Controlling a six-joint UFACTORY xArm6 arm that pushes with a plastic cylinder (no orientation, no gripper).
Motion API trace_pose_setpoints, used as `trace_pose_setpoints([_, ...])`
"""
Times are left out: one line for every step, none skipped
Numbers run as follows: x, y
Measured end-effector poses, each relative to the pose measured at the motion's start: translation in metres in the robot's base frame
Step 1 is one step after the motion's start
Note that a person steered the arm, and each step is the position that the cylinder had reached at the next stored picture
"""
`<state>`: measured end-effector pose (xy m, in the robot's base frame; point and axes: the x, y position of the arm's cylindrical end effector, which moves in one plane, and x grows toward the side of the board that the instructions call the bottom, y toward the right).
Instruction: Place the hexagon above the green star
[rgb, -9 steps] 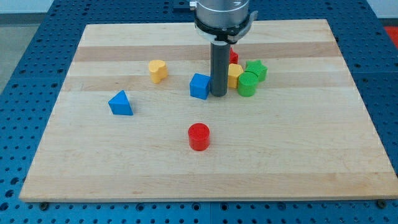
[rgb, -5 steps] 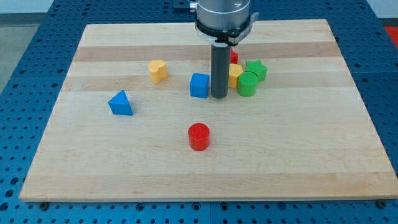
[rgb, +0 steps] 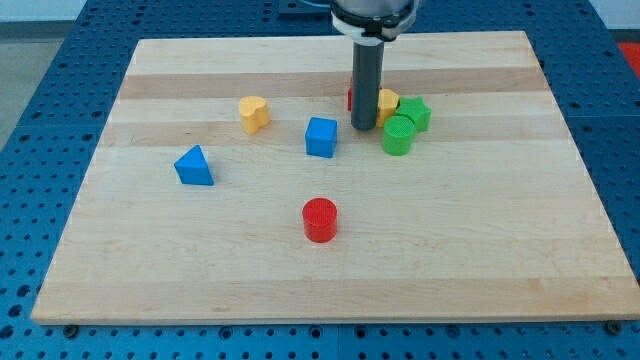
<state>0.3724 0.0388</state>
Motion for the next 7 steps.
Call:
trace_pose_setpoints([-0.013,0.0])
trace_pose_setpoints([-0.031,0.0])
trace_pose_setpoints([-0.035,0.0])
trace_pose_setpoints([-0.035,0.0])
trace_pose_setpoints([-0.035,0.003])
trace_pose_setpoints([-0.036,0.014])
trace_pose_setpoints([-0.044,0.023])
